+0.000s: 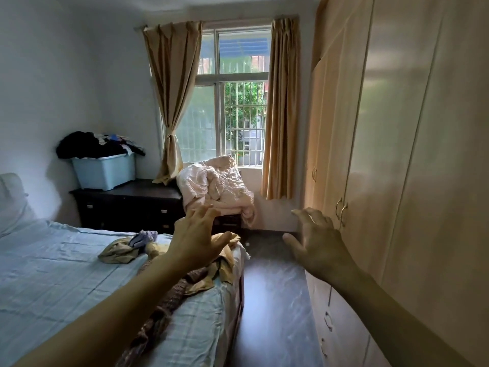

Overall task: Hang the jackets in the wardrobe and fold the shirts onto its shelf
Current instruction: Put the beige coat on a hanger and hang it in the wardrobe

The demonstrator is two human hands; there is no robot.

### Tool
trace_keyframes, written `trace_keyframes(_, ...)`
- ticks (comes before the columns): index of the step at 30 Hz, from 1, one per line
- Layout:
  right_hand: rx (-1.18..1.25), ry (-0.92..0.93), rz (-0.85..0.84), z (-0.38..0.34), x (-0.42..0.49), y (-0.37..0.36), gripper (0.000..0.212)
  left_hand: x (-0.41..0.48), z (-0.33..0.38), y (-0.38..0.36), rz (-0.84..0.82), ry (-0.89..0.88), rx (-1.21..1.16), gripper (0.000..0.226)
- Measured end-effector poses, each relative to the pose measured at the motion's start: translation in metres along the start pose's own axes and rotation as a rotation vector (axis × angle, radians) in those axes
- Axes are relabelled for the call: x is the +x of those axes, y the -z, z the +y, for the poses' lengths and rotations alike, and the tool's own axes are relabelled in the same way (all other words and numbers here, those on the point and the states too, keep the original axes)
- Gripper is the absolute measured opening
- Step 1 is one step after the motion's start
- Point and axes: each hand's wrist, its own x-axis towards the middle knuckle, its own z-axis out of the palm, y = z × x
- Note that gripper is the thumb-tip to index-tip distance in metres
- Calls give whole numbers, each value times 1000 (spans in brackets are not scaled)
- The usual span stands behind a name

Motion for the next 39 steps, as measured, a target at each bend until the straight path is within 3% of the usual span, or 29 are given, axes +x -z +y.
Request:
trace_keyframes(13,-134,-35,-58,36,188,-111,61,178,-85,-145,67,-28,-69,61)
trace_keyframes(24,-155,-51,-116,69,315,-195,60,284,-134,-254,-20,2,-110,78)
trace_keyframes(32,-55,-74,-120,141,407,-264,61,368,-129,-340,-142,-24,-80,75)
trace_keyframes(39,8,-71,-83,225,527,-310,60,492,-121,-413,-130,-24,-24,76)
